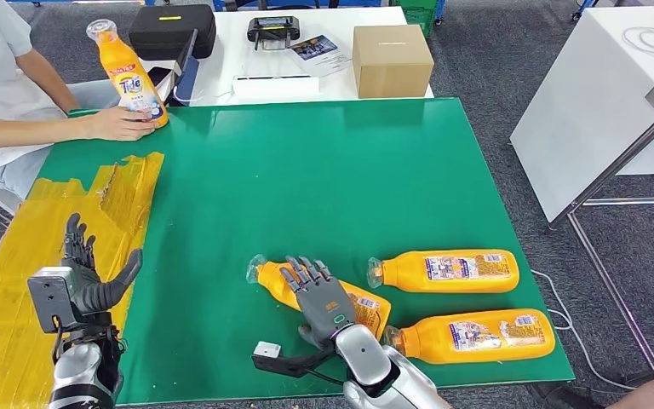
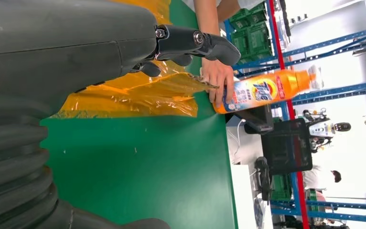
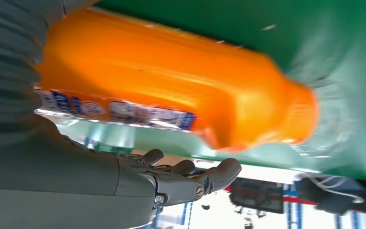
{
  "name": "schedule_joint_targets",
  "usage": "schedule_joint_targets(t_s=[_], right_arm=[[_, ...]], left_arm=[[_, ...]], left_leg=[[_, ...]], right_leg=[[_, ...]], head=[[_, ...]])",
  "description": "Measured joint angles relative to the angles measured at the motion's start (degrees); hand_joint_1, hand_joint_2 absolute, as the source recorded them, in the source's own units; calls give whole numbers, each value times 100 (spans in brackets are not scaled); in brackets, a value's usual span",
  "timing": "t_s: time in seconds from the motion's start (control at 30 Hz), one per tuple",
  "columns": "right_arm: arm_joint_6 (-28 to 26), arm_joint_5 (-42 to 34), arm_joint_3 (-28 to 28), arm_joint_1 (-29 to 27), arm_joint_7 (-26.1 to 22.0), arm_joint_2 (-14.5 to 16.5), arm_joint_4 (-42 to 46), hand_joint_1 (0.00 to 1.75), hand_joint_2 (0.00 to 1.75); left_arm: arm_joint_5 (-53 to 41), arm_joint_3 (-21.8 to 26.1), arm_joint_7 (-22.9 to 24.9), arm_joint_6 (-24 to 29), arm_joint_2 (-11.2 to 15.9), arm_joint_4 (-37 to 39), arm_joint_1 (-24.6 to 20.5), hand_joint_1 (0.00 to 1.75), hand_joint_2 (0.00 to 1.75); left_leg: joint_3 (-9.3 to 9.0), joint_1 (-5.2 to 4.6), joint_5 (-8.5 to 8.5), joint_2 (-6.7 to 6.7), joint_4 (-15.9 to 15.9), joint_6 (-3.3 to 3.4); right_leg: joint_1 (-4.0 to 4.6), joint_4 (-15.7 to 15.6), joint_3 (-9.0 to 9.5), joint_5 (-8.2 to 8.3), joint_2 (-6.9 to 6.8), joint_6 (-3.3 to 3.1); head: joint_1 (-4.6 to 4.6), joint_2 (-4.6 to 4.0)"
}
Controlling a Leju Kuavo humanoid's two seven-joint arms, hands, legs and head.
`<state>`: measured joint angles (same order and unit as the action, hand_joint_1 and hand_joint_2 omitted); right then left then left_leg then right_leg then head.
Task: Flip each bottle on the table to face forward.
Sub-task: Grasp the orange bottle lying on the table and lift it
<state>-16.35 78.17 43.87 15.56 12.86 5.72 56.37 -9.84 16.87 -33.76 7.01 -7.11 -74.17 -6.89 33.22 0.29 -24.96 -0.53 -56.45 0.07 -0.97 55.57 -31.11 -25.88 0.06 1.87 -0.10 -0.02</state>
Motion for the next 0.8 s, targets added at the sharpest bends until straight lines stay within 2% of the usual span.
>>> schedule_joint_targets(t_s=[0.47,0.8], right_arm=[[97,312,-548,-165,363,-134,145,0,175],[99,338,-715,-195,404,-145,169,0,175]], left_arm=[[0,90,-3,-31,-46,-104,78,0,175],[0,101,-3,-34,-50,-143,94,0,175]], left_leg=[[-16,0,0,0,0,0],[-21,0,0,0,0,0]], right_leg=[[0,0,15,0,0,0],[0,-1,21,0,0,0]], head=[[0,0],[1,0]])
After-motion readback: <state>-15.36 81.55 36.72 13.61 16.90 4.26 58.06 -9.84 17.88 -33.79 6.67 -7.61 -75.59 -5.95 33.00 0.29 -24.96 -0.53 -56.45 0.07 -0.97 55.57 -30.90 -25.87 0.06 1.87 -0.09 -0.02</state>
